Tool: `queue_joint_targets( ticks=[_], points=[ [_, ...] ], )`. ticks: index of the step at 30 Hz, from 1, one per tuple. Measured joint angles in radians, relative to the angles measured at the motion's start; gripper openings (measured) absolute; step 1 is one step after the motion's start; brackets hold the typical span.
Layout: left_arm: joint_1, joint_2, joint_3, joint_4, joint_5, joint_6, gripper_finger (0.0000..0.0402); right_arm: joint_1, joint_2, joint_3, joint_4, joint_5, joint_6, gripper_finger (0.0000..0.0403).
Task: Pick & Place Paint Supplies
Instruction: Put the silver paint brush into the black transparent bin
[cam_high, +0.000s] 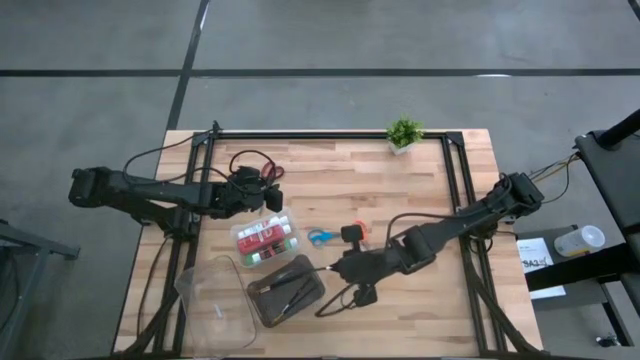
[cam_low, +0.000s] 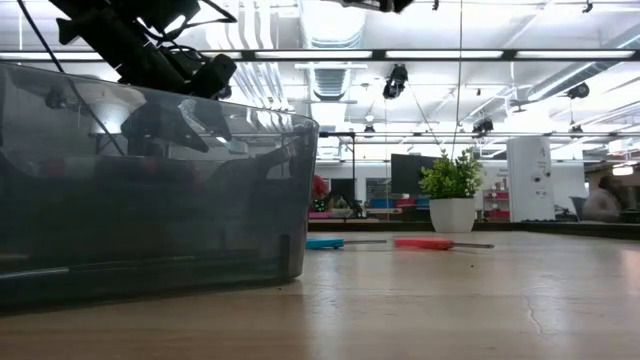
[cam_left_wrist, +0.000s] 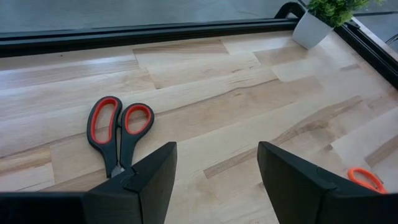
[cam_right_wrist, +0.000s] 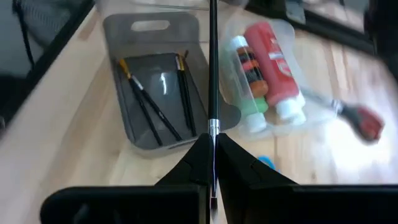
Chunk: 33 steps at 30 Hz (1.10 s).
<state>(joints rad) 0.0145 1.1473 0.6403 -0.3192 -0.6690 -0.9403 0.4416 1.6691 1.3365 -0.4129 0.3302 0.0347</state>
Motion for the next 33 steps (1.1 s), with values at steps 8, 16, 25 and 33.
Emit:
queue_joint_targets(
  ticks=[8, 16, 25, 33],
  points=[
    [0.000, 0.000, 0.000, 0.000, 0.000, 0.000, 0.0232, -0.005, 0.004, -0.031, 0.156, -0.173, -0.332, 0.0009],
    [0.000, 0.000, 0.000, 0.000, 0.000, 0.000, 0.0232, -0.075, 0.081, -0.038, 0.287, -0.311, -0.359, 0.0009],
    [0.000, 0.000, 0.000, 0.000, 0.000, 0.000, 0.0232, -0.120, 0.202, -0.009, 0.343, -0.313, -0.387, 0.0009],
    [0.000, 0.000, 0.000, 0.000, 0.000, 0.000, 0.0232, -0.126, 0.346, 0.088, 0.352, -0.354, -0.387, 0.0009]
  ],
)
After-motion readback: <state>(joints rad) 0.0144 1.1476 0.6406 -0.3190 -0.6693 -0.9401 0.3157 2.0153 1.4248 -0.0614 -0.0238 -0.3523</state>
